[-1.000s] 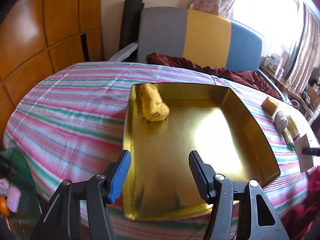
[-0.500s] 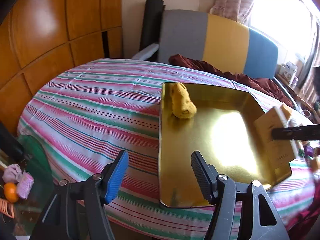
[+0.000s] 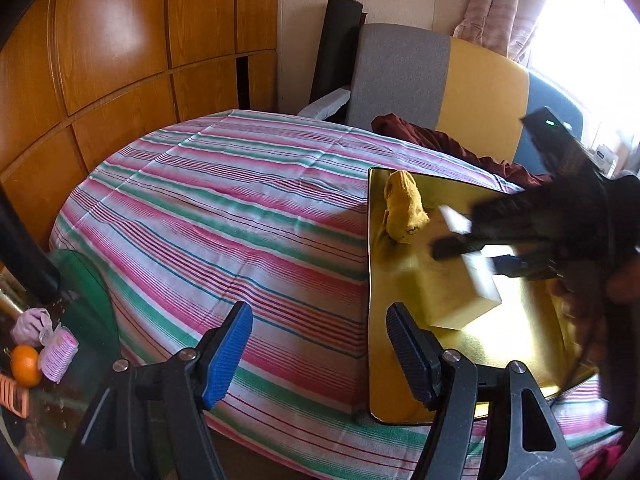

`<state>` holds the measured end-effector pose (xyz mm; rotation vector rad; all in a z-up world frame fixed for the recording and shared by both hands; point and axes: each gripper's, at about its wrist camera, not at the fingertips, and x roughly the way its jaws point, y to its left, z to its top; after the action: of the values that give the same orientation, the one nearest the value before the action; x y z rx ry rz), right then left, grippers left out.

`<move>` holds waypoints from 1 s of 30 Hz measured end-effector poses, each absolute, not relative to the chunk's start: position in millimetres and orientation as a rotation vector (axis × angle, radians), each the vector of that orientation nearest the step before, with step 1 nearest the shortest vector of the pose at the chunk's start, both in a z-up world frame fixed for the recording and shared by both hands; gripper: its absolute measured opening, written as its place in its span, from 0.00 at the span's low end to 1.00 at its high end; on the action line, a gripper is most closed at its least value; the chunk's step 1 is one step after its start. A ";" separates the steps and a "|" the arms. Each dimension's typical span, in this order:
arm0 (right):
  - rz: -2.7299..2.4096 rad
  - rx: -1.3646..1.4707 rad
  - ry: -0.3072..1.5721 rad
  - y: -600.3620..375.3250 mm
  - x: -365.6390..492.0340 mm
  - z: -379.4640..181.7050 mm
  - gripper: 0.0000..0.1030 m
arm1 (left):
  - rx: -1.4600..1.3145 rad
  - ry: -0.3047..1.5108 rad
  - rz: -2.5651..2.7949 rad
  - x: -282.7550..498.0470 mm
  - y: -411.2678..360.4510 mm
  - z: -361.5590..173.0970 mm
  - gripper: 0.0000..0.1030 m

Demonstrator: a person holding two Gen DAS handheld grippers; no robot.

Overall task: Organize objects
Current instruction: 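Carry the white box into the gold tray beside the sock and release with right tool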

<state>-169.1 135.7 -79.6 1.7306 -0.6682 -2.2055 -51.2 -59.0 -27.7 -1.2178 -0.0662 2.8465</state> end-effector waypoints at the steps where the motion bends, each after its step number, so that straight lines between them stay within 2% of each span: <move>1: -2.182 1.723 -0.716 135.4 -169.9 -81.4 0.56 | -1.217 -0.065 2.845 -50.8 -58.9 -27.9 0.68; 3: -2.163 1.691 -0.764 133.5 -168.0 -80.5 0.66 | -1.212 -0.063 2.843 -50.3 -57.6 -27.7 0.68; 8: -2.216 1.625 -0.677 137.5 -148.2 -63.5 0.66 | -1.190 -0.038 2.850 -48.5 -53.5 -26.7 0.68; 14: -2.411 1.537 -0.399 143.1 -112.7 -37.7 0.69 | -1.154 -0.017 2.851 -43.8 -47.0 -22.7 0.71; 20: -2.552 1.463 -0.200 155.2 -78.8 -26.5 0.69 | -1.106 0.042 2.844 -34.1 -33.1 -17.0 0.73; 30: -2.681 1.383 -0.076 183.6 -36.6 -20.3 0.70 | -1.042 0.136 2.815 -19.6 -5.2 -11.4 0.76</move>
<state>-36.6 183.6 -20.3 1.3828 -0.0758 -2.6808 -19.6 -5.2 -11.4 -1.0425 0.1358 2.8148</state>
